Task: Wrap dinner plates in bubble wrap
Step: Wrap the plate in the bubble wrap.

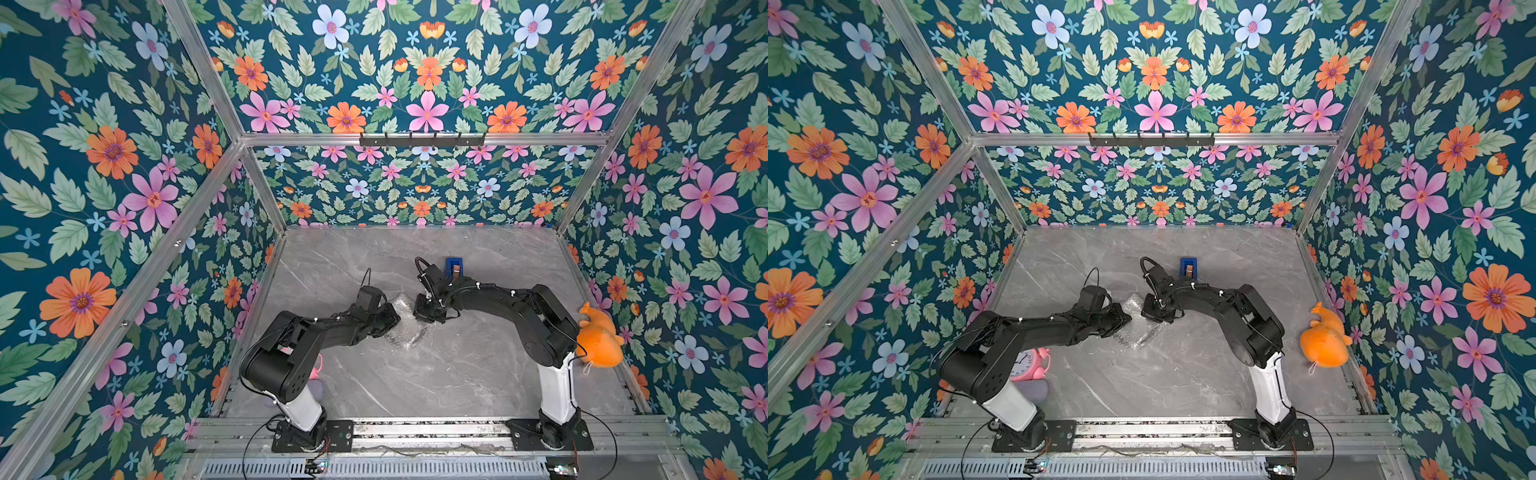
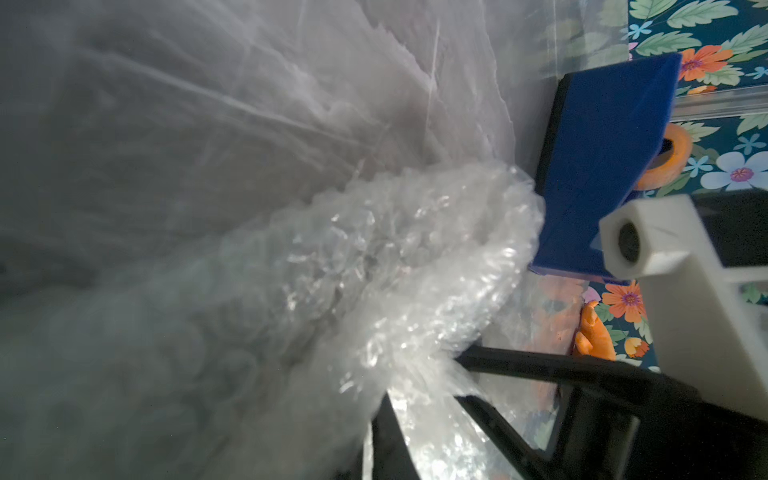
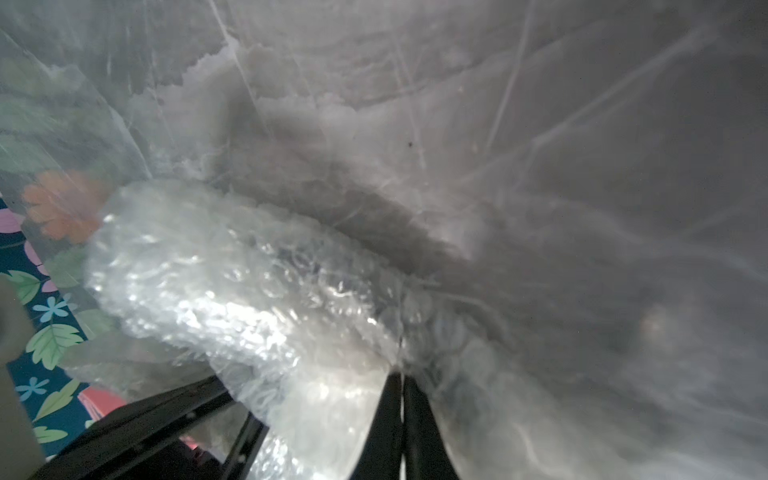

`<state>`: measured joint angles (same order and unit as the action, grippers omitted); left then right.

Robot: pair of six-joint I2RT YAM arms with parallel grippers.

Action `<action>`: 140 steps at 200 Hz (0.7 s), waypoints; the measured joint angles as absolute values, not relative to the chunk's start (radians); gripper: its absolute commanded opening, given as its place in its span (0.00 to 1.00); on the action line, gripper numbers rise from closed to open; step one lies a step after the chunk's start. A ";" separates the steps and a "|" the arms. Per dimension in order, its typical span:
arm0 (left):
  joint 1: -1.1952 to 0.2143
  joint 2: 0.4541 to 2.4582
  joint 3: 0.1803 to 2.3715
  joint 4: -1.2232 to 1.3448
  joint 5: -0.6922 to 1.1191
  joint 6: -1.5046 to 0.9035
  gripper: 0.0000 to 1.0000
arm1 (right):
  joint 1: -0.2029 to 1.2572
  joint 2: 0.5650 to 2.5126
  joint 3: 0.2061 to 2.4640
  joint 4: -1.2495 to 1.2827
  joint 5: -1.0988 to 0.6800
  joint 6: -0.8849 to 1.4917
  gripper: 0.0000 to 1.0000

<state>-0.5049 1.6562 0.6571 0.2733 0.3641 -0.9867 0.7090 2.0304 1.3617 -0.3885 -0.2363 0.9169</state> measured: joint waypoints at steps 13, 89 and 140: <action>-0.503 1.649 0.661 0.249 0.361 -0.966 0.09 | 0.740 2.004 1.330 -0.388 -0.232 0.929 0.08; -0.502 1.653 0.721 0.133 0.368 -0.857 0.10 | 0.687 1.805 1.333 -0.553 -0.221 0.914 0.32; -0.503 1.652 0.734 0.112 0.383 -0.842 0.12 | 0.635 1.755 1.325 -0.569 -0.305 0.768 0.29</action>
<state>-0.5030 1.6516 0.7338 0.1123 0.3832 -0.8425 0.6350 1.7554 1.3251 -0.5686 -0.3050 0.7681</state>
